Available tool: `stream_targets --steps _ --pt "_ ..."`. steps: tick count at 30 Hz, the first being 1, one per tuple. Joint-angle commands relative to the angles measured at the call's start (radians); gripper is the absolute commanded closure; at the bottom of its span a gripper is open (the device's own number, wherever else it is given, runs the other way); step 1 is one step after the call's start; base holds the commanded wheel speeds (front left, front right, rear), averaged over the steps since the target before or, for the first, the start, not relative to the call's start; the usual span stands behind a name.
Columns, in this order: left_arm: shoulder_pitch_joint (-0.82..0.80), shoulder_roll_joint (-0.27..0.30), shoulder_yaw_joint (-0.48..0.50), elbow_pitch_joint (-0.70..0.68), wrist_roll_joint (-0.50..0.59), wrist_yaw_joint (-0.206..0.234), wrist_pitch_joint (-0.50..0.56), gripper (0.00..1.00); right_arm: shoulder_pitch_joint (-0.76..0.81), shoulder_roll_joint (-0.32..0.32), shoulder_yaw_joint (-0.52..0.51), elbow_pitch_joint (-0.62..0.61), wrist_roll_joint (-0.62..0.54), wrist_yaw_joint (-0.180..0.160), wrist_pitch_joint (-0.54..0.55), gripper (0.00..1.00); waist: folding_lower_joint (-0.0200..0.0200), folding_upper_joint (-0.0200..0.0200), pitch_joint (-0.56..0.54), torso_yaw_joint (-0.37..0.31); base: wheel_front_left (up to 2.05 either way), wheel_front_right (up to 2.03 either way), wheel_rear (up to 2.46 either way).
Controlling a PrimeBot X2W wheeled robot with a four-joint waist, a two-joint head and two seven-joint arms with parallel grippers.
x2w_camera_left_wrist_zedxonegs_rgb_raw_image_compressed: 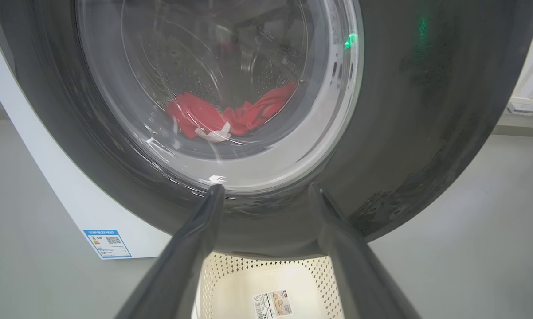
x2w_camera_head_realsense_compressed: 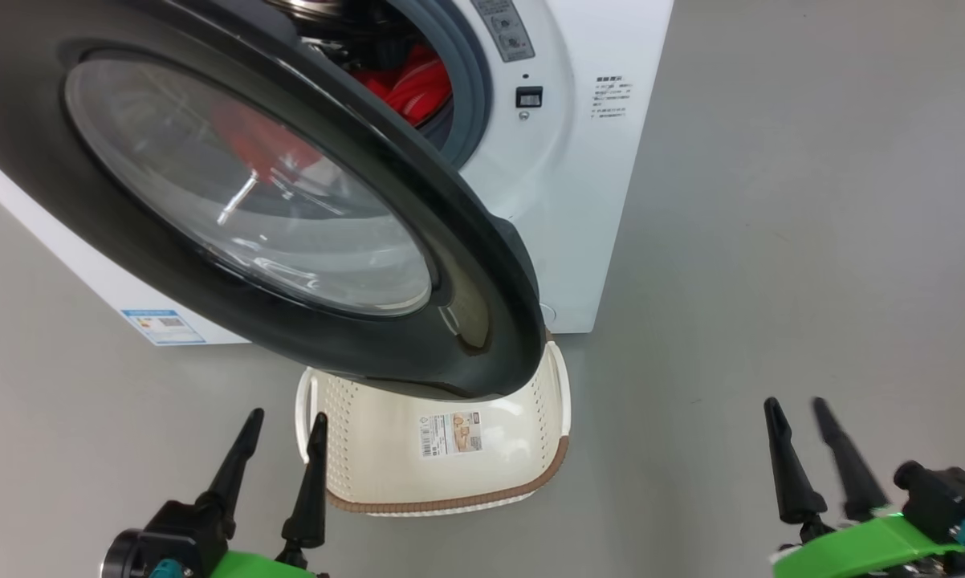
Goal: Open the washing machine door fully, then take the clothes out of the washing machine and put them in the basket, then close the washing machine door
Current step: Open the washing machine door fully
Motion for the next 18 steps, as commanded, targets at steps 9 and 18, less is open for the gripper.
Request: stream_targets --steps 9,18 --pt "-0.007 0.009 0.007 -0.020 -0.018 0.005 -0.012 0.00 -0.171 -0.019 0.157 -0.051 0.158 0.007 -0.009 1.00 0.0000 0.0000 0.003 0.031 0.00 0.00 0.00" --pt "-0.007 0.009 -0.011 -0.021 -0.034 0.012 -0.012 0.00 -0.353 -0.090 0.289 -0.106 0.480 0.007 -0.009 1.00 0.0000 0.0000 0.013 0.071 0.00 0.00 0.00"
